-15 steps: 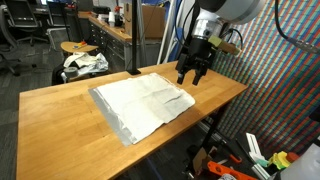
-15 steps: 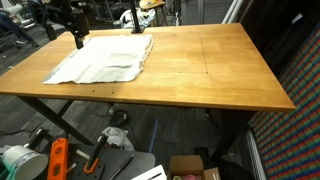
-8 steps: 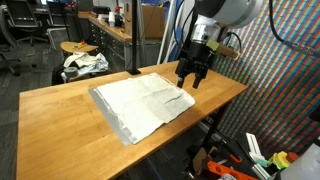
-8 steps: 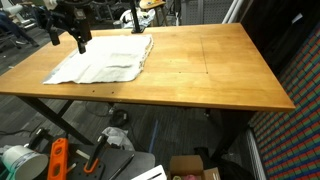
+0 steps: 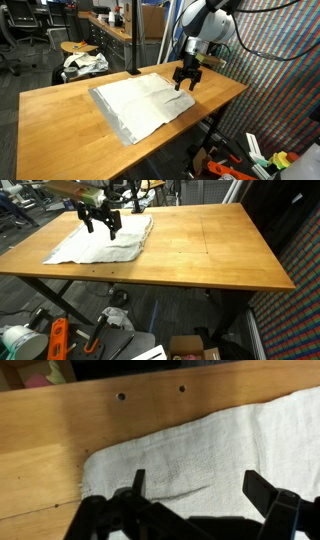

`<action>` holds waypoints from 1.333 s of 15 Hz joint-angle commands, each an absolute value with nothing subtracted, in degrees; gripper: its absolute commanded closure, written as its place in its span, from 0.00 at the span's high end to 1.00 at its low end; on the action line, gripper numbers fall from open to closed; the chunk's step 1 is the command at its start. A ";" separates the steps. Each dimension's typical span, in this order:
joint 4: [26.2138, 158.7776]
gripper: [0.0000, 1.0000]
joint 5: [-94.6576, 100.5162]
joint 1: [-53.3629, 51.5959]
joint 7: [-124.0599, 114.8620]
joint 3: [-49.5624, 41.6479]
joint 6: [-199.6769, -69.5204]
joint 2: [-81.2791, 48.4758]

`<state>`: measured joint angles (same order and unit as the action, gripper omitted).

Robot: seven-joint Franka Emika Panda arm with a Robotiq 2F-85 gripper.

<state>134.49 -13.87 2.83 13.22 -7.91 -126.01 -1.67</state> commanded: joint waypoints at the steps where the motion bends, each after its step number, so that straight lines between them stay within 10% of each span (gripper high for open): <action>1: 129.71 1.00 -14.32 5.93 18.97 -7.79 -128.65 -8.43; 20: 125.09 1.00 -17.45 16.66 42.99 -3.90 -128.51 -18.69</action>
<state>126.78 -15.18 15.39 39.52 -5.44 -129.72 -17.64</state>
